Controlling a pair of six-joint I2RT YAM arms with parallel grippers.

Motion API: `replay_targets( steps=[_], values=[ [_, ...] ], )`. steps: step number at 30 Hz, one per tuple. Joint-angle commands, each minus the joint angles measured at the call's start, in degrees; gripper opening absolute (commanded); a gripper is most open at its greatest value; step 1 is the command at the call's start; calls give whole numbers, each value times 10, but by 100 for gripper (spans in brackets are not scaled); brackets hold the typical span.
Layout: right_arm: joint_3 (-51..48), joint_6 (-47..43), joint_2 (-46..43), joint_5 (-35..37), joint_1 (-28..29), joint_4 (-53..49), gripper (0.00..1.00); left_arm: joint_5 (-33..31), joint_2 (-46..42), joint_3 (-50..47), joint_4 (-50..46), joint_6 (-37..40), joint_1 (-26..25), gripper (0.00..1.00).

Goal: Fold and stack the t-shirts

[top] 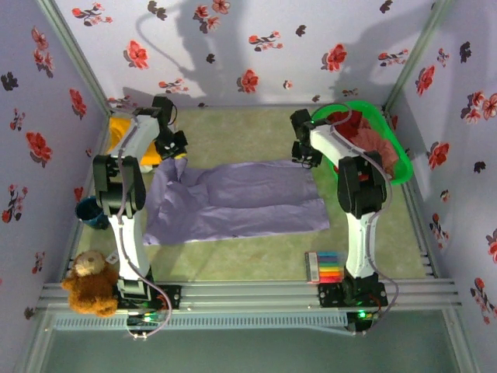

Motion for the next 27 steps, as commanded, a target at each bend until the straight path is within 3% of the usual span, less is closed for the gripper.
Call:
replay_targets(
  steps=[1, 16, 27],
  values=[
    [13, -22, 11, 44, 1, -3, 40, 9, -29, 15, -21, -4, -3, 0],
    [-17, -29, 27, 30, 0, 56, 38, 11, -28, 37, -33, -5, -2, 0],
    [-25, -38, 32, 15, 1, 62, 24, 16, -34, 42, -39, -3, 0, 0]
  ],
)
